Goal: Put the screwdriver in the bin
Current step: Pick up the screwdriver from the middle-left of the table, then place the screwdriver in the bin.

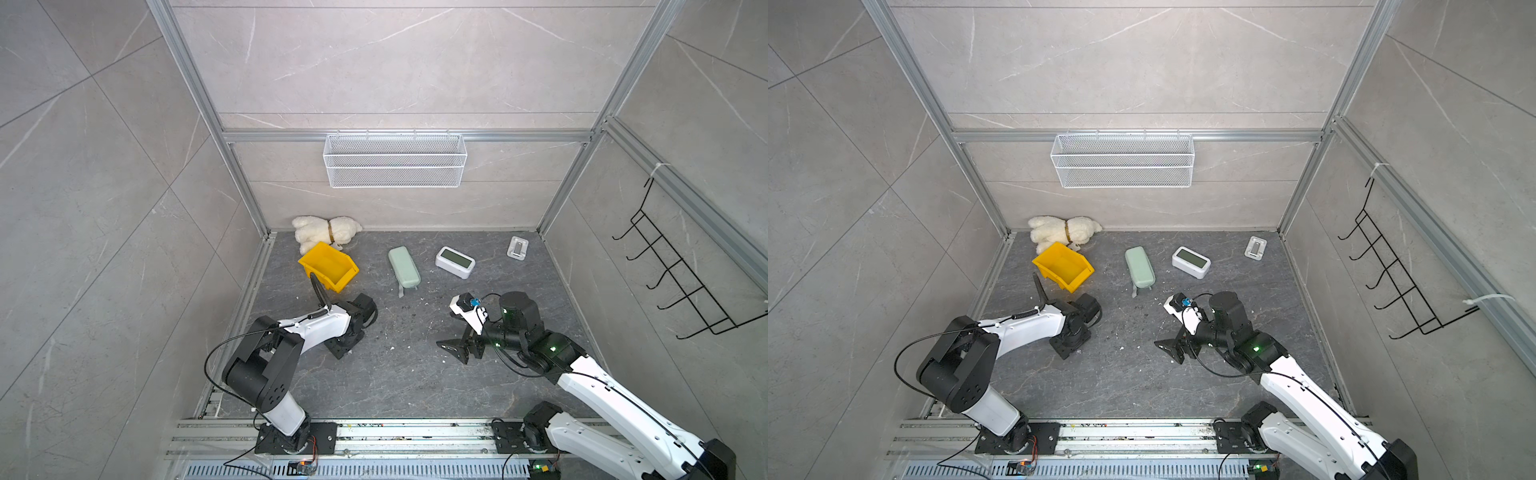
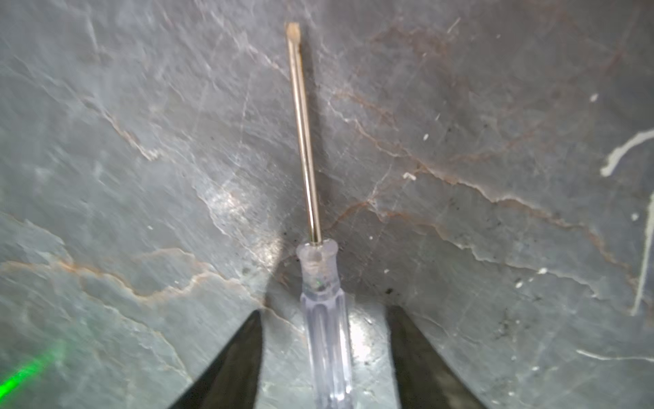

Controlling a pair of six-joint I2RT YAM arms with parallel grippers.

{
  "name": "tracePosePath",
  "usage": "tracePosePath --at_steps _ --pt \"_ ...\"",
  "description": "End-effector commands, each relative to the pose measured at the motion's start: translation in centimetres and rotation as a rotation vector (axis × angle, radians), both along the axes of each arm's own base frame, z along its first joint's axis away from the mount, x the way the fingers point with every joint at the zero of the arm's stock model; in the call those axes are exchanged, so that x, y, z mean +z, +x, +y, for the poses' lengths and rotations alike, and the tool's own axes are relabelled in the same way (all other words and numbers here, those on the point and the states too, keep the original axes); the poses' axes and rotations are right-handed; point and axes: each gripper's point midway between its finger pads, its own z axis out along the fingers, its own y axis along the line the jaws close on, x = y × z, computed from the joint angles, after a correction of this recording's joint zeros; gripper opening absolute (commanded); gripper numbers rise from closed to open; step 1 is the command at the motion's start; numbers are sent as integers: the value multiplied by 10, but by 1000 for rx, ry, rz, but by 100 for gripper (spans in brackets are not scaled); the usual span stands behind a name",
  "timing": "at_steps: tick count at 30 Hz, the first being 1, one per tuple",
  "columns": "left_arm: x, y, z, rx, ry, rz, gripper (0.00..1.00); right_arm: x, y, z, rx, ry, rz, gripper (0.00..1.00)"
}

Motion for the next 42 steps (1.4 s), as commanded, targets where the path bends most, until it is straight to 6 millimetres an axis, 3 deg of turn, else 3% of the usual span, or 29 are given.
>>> tracePosePath --at_steps 1,13,17,24,35,42 --pt "-3 0 -2 4 -16 10 44 9 -3 5 35 4 -10 99" --pt "-8 -10 4 39 -24 2 0 13 -3 6 36 8 -16 99" --pt "14 -3 4 26 -19 -43 0 17 -4 8 45 16 -15 99" --pt "74 20 3 -30 -11 -164 0 35 -1 17 75 49 -55 99" --pt "147 100 7 -92 -1 -331 0 76 37 46 82 136 -195 99" --pt "166 159 19 -105 12 -385 0 86 67 65 56 180 -238 99"
